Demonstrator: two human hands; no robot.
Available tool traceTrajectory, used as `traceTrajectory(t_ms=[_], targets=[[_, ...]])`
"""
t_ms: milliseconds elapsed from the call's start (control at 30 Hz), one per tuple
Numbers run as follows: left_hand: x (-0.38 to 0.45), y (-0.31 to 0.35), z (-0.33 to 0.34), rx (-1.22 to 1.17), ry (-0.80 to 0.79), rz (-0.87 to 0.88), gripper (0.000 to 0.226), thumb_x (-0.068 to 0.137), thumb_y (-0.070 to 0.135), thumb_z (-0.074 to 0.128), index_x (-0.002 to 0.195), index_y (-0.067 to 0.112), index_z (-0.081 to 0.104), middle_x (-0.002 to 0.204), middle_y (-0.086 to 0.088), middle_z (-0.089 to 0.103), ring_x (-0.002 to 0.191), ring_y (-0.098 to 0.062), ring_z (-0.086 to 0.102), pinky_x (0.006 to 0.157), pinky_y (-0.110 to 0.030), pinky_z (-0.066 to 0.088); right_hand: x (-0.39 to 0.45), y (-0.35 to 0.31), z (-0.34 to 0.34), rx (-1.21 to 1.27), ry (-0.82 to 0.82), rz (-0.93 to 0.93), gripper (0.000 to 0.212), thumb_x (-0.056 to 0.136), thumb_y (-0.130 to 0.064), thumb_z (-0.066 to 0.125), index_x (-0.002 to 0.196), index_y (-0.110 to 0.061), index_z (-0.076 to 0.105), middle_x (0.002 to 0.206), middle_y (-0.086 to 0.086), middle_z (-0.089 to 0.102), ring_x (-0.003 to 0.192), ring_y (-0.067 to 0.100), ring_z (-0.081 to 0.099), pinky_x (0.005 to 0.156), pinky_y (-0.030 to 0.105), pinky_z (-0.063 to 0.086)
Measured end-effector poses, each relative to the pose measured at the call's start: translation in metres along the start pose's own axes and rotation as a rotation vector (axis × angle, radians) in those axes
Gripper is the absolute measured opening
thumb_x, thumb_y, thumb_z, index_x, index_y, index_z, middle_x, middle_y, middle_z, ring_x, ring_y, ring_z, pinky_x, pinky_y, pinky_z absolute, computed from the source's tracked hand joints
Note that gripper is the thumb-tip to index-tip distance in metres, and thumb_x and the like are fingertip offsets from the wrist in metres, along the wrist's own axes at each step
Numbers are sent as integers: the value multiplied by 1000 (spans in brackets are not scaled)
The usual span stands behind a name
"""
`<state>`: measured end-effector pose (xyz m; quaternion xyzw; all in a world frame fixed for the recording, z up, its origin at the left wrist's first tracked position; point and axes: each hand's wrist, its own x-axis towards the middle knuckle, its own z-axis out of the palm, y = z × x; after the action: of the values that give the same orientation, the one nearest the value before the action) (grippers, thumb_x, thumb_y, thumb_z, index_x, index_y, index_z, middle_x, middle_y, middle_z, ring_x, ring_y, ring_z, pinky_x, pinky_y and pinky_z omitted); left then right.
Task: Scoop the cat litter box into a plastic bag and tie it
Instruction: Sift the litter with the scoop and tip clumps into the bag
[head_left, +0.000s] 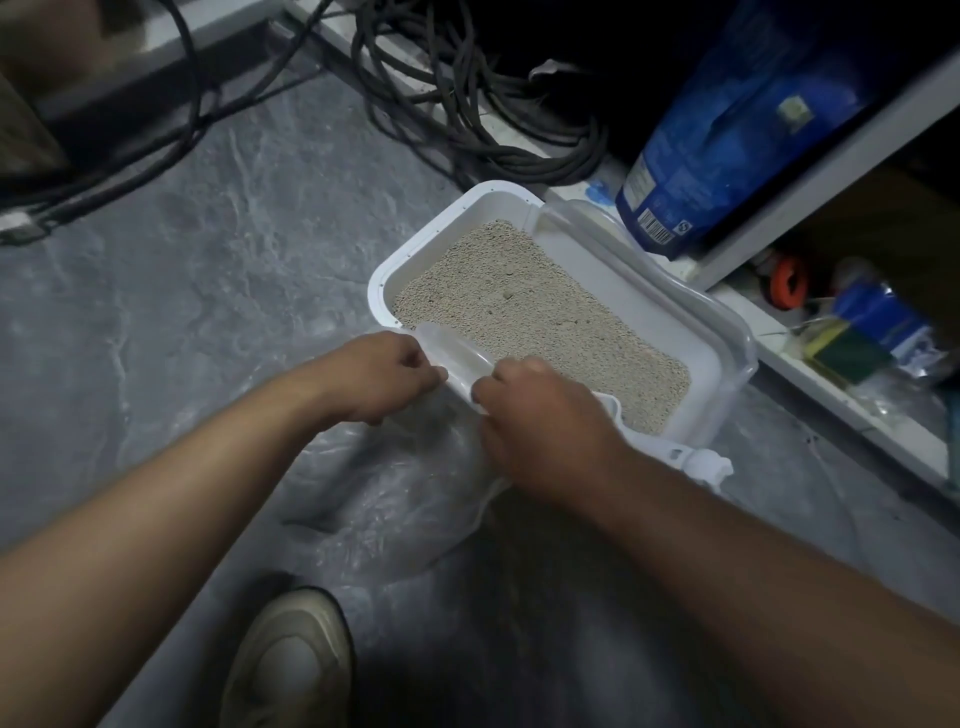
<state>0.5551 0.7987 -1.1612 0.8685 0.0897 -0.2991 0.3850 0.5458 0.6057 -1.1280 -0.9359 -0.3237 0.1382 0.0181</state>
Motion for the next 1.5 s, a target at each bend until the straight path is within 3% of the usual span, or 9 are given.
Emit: traceTrajectory(t_ms=[100,200,367,667,767,867,1100,1367,1500], targets=[[1,-1,6,-44,19,-16,43,96,54,56,95,13,67,97,-8,70,84,-29,73,71,-49,63,-13,38,-25,-28,-51,183,30,94,-36,53,118,-19,59,113,6,60,108,27,53,77,35,44],[3,0,13,-115,45,-53,51,94,61,53,95,11,68,97,-10,71,82,-30,74,68,-49,64,-27,85,-45,-85,-281,480,37,91,-48,55,112,-18,58,108,6,60,99,25,58,83,39,53],[9,13,18,-174,69,-94,61,92,65,52,97,7,69,95,-15,72,76,-34,75,63,-50,64,-48,113,-51,135,-566,711,39,92,-47,60,96,-8,59,87,9,67,74,24,70,57,41,62],[12,24,23,-206,89,-91,90,70,91,48,92,7,70,87,-14,74,69,-32,76,61,-51,64,-49,111,-45,132,-547,688,40,87,-47,67,96,-8,65,72,8,70,46,15,60,40,19,44],[14,22,26,-226,108,-97,79,77,82,54,90,6,70,86,-14,74,67,-32,75,59,-51,63,-43,108,-45,170,-547,655,39,92,-43,62,101,-6,69,89,8,69,56,14,53,42,20,37],[14,20,29,-278,105,-114,69,80,74,59,91,7,70,90,-14,73,73,-33,75,59,-52,63,-37,113,-44,412,-484,770,32,90,-31,62,97,0,66,76,9,56,53,18,44,44,21,31],[11,16,33,-343,105,-131,56,81,65,61,89,9,69,95,-13,72,79,-34,74,59,-53,63,-25,126,-61,625,-536,872,24,97,-14,53,104,7,62,78,23,74,45,22,56,41,22,43],[14,15,33,-320,116,-127,54,87,62,59,90,10,68,94,-13,71,80,-32,74,60,-52,63,5,135,-95,497,-294,757,18,95,-12,59,99,5,65,77,21,74,43,17,49,39,24,36],[14,14,35,-263,156,-113,57,81,68,54,83,13,70,84,-9,74,72,-29,75,68,-49,64,40,121,-84,660,-143,722,17,98,-14,58,104,0,61,77,16,71,45,15,50,38,25,36]])
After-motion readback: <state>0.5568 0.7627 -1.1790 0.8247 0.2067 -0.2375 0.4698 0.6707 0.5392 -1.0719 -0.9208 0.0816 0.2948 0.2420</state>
